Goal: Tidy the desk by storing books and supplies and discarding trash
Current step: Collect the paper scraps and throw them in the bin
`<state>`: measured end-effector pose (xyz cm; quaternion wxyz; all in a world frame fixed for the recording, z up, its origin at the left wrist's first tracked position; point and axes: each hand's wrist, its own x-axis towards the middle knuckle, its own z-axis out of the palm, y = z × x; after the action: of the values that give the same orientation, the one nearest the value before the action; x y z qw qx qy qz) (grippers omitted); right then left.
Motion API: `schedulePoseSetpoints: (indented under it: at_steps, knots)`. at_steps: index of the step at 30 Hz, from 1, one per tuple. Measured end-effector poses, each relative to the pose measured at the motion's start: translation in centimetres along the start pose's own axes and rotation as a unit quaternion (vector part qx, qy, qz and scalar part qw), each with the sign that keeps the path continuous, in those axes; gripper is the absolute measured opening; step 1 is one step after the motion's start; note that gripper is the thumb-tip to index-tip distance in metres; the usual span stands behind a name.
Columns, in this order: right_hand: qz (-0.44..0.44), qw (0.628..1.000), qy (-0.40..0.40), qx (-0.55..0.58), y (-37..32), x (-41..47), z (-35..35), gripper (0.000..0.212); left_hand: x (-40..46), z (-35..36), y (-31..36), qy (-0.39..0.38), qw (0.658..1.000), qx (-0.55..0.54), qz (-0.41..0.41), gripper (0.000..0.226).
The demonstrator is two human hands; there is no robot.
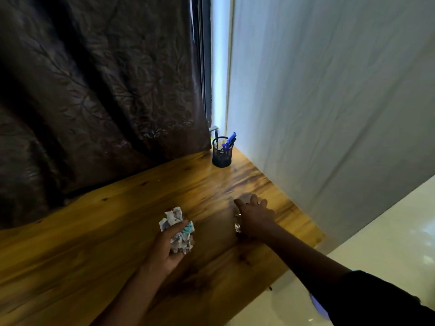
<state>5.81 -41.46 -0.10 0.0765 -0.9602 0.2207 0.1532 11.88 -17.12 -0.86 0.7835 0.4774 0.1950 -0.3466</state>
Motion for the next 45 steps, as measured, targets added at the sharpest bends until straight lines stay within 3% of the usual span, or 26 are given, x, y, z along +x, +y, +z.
schedulePoseSetpoints:
  at_steps: [3,6,8,10,14,20,22,27,28,30,32,34,36,38,40,45]
  knots:
    - [-0.012,1.0,-0.011,0.015,1.2,0.0,-0.2,0.067,-0.6,1.7,-0.7,-0.024,1.0,-0.003,-0.003,0.019]
    - [-0.033,0.999,0.008,0.037,1.8,0.1,0.1,0.063,-1.2,3.0,-1.4,-0.023,0.998,0.044,0.031,0.031]
    - [-0.047,0.997,0.018,0.054,1.7,0.2,0.3,0.059,-1.1,3.5,-1.8,-0.007,0.999,0.025,0.021,0.045]
    - [-0.066,0.995,0.02,0.073,1.7,0.1,0.4,0.054,-1.2,4.0,-2.0,-0.007,1.0,0.007,0.018,0.045]
    - [-0.059,0.978,0.018,0.198,1.3,0.1,0.4,0.037,-1.4,4.4,-2.4,0.008,1.0,0.007,0.029,0.042]
    - [-0.055,0.922,0.102,0.37,-1.1,-0.7,-0.8,0.071,-1.6,4.8,-2.4,0.003,0.999,0.01,0.034,0.039]
    - [-0.07,0.894,0.142,0.42,-2.0,-1.5,-1.5,0.073,-1.5,5.5,-2.5,-0.019,0.999,0.012,0.028,0.039]
    - [-0.131,0.812,0.273,0.498,-4.1,-3.7,-3.9,0.017,-2.2,8.7,-1.7,-0.138,0.99,0.004,0.039,0.085]
    - [-0.135,0.8,0.29,0.508,-4.5,-3.9,-4.1,0.01,-1.9,8.8,-1.7,-0.153,0.987,-0.016,0.045,0.081]
    - [-0.124,0.789,0.316,0.512,-5.1,-4.2,-4.2,0.021,-1.4,8.2,-1.6,-0.166,0.985,0.014,0.044,0.063]
    - [-0.124,0.783,0.335,0.509,-5.5,-4.7,-4.1,0.027,-0.2,8.0,-1.7,-0.233,0.967,-0.058,-0.081,0.053]
    - [-0.137,0.777,0.35,0.505,-5.9,-5.9,-4.1,0.027,-0.4,8.3,-1.7,-0.235,0.969,-0.059,-0.055,0.049]
    - [-0.136,0.768,0.327,0.534,-6.2,-7.5,-4.0,0.023,-4.0,10.3,-1.7,-0.217,0.976,0.0,0.038,0.041]
    - [-0.128,0.761,0.278,0.572,-6.5,-8.8,-3.9,0.031,-5.8,11.4,-2.1,-0.234,0.972,-0.023,0.004,0.034]
    - [-0.124,0.754,0.262,0.589,-6.4,-9.6,-3.6,0.04,-6.8,11.4,-2.2,-0.212,0.976,0.043,0.012,0.029]
    - [-0.091,0.731,0.285,0.614,-5.3,-12.0,-3.5,0.032,-6.9,11.5,-4.1,-0.195,0.977,0.079,0.031,0.034]
